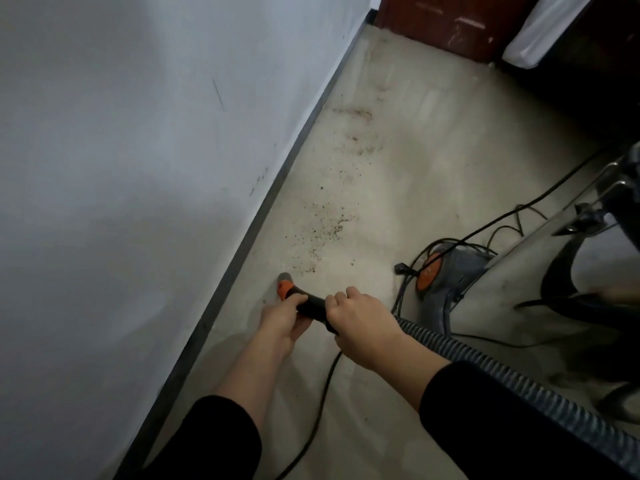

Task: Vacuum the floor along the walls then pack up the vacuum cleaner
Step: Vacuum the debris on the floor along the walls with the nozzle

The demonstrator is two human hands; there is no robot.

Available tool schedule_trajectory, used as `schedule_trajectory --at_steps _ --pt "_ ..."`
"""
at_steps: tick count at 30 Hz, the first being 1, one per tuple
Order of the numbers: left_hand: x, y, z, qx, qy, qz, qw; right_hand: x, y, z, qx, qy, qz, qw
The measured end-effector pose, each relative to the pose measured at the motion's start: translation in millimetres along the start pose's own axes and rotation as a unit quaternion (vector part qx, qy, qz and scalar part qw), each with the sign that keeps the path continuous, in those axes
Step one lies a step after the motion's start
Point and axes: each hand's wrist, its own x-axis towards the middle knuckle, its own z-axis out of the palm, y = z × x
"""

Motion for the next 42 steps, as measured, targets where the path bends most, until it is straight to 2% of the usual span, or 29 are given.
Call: schedule_trajectory --at_steps 15,25,42 --pt "20.9 -4.0 50.4 0.022 -0.025 -0.007 0.999 1.6 45.8 -13.1 -0.011 -0.042 0.008 0.999" --pt "26.6 -0.7 65.8 0.043 -0.017 -0.007 0.999 2.4 55.8 -12.0 0.028 -0.033 0.048 0.998" --pt "31.0 2.0 86.5 0.062 -0.005 0.019 0.998 5.0 73.3 -10.1 0.033 -0.020 0.044 0.998"
